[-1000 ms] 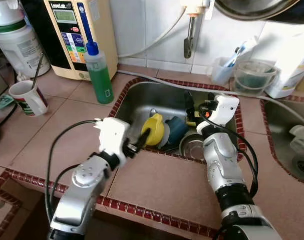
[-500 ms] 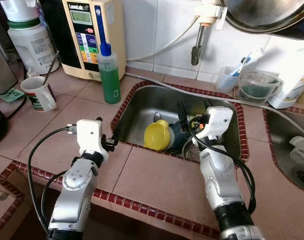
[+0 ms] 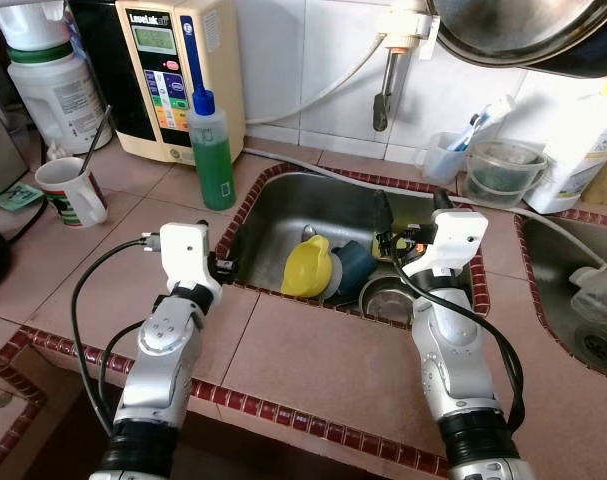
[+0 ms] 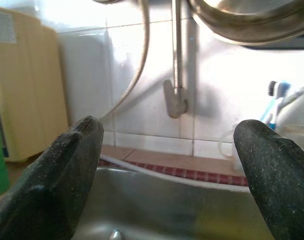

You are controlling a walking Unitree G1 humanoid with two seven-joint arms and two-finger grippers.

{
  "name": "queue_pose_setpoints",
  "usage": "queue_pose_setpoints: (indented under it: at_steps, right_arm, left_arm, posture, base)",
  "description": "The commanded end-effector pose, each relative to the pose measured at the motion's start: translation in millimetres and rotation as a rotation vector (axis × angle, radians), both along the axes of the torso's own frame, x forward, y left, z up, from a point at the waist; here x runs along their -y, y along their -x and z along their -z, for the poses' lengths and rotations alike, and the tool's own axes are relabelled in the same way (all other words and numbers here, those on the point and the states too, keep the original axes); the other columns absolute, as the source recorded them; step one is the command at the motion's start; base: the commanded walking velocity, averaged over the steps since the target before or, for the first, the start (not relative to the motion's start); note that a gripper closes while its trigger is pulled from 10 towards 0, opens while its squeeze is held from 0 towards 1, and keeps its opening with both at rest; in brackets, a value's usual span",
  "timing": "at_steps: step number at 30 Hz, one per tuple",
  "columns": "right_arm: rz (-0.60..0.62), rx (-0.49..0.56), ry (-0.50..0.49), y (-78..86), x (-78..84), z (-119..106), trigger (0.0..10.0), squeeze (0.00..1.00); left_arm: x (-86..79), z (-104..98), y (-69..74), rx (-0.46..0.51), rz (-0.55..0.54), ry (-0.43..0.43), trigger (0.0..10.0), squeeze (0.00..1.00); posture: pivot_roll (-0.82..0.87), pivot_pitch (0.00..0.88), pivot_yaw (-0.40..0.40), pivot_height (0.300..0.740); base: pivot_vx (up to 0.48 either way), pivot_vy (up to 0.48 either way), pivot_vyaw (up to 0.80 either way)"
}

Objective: Kitchen organization

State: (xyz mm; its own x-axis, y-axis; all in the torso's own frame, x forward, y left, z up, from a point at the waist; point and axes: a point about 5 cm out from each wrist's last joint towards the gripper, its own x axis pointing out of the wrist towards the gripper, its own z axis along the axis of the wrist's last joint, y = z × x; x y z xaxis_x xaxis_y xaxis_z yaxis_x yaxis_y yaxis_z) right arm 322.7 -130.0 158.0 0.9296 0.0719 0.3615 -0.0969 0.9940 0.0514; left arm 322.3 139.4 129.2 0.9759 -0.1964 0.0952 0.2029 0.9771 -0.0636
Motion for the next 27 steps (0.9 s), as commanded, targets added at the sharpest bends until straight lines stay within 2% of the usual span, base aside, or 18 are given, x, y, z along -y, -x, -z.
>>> queue_pose_setpoints:
  at_steps: [1,6,8,12,15,23,27]
  right_arm:
    - [0.02,0.007,0.005,3.0,2.8,-1.8,10.0,0.0]
    - [0.024,0.011,0.016,6.3,2.0,-2.1,10.0,0.0]
    - [-0.004,0.015,0.047,7.1,-3.7,-2.9,10.0,0.0]
    - [-0.024,0.018,0.074,6.4,-6.7,-4.4,10.0,0.0]
    - [-0.027,0.019,0.076,5.8,-5.7,-6.9,10.0,0.0]
    - [-0.066,-0.006,0.09,0.5,-5.8,-5.3,10.0,0.0]
    - [-0.118,-0.025,0.09,-5.5,-14.2,-3.7,10.0,0.0]
  left_arm:
    - [5.7,-2.2,-4.4,0.011,0.029,0.004,10.0,0.0]
    - [15.0,-2.5,-9.7,0.009,0.061,0.0,10.0,0.0]
    - [19.6,0.2,-13.2,-0.003,0.079,0.01,10.0,0.0]
    - [27.3,0.8,-17.5,-0.002,0.104,0.005,10.0,0.0]
    - [31.3,-5.5,-21.5,0.039,0.111,-0.013,10.0,0.0]
    - [19.4,-13.5,-24.5,0.093,0.003,0.007,10.0,0.0]
    - [6.1,-14.2,-18.0,0.114,-0.071,0.026,10.0,0.0]
  posture:
    - [-0.18,0.0,0.073,0.74]
    - [-0.24,0.0,0.102,0.74]
    - [-0.27,0.0,0.112,0.74]
    - [-0.28,0.0,0.105,0.74]
    - [-0.28,0.0,0.083,0.74]
    - [-0.17,0.0,0.007,0.74]
    - [-0.11,0.0,-0.024,0.74]
  base:
    - [0.0,0.0,0.0]
    - [0.0,0.0,0.0]
    - [0.0,0.0,0.0]
    - [0.0,0.0,0.0]
    - [0.0,0.0,0.0]
    - [0.0,0.0,0.0]
    - [0.0,0.0,0.0]
